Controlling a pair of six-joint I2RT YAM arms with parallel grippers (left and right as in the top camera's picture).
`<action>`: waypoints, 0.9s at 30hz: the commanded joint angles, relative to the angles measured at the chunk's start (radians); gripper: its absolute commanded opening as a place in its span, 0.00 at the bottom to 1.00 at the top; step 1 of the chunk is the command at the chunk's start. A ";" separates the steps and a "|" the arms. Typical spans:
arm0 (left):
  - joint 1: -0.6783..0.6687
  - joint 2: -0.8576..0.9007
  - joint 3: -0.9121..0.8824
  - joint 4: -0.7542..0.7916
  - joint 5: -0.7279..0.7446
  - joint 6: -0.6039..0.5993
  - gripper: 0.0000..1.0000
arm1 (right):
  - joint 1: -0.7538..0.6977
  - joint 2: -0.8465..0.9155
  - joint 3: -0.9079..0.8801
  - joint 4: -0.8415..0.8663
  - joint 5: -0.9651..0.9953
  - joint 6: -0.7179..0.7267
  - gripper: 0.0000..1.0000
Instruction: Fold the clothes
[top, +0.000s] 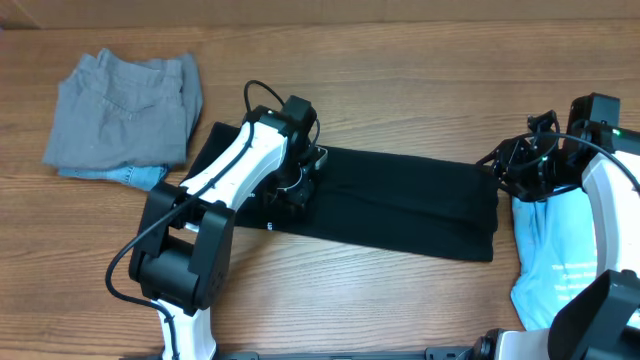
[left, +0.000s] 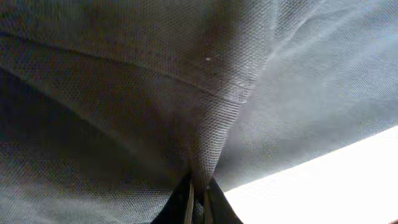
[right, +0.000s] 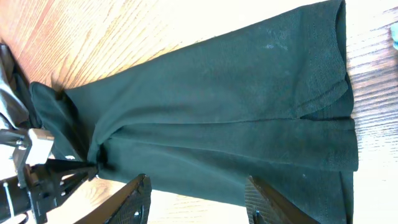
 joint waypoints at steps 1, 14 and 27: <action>-0.002 -0.012 0.034 -0.046 0.039 -0.017 0.31 | 0.004 -0.009 0.010 0.004 -0.005 -0.007 0.52; 0.119 -0.018 0.301 -0.156 -0.139 -0.058 0.58 | 0.004 -0.009 0.010 0.005 0.002 -0.007 0.53; 0.364 0.135 0.198 0.001 0.153 -0.058 0.54 | 0.004 -0.009 0.009 0.006 0.002 -0.007 0.54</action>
